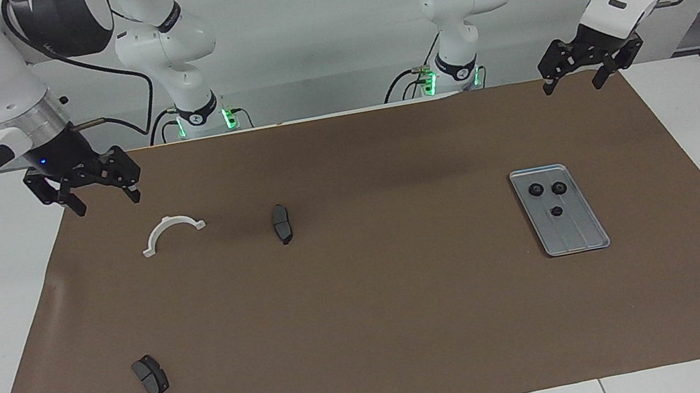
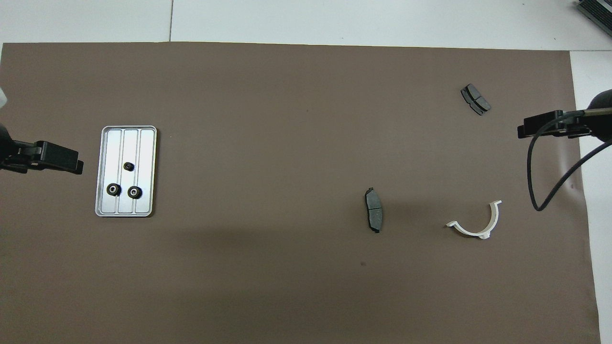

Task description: Place bearing gear from tray to pile

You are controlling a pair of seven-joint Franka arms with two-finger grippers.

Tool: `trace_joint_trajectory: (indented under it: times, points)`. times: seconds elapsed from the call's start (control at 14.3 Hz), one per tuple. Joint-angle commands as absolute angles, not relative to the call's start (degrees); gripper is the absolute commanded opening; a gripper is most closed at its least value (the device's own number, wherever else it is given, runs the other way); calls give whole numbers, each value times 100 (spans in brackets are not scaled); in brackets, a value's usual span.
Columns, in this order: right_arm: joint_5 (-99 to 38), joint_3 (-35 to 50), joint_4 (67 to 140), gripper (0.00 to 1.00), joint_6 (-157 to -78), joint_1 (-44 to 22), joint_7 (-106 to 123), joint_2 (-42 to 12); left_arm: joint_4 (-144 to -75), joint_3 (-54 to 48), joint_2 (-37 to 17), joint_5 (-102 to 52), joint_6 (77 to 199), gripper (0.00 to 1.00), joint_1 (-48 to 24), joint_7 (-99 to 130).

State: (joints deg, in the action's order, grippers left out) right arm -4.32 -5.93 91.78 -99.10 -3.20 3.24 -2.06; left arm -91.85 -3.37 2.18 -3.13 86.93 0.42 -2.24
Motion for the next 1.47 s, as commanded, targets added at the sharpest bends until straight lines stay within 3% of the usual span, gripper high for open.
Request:
trace_joint_trajectory:
  times: [0.0,0.63,1.12,1.4]
  points:
    - [-545,-580,9360,100,-9940,-290,404,-53,-9325,-316,369,-378,8657,100,62,-299]
    - [-545,-580,9360,100,-9940,-290,404,-53,-9588,-308,465,-369,8946,100,53,-228]
    - [-554,-580,9360,100,-9940,-290,404,-53,-10563,-247,694,-343,10307,100,44,-194]
    - [-545,-580,9360,100,-9940,-290,404,-53,-10828,-97,423,-343,11055,100,79,-193]
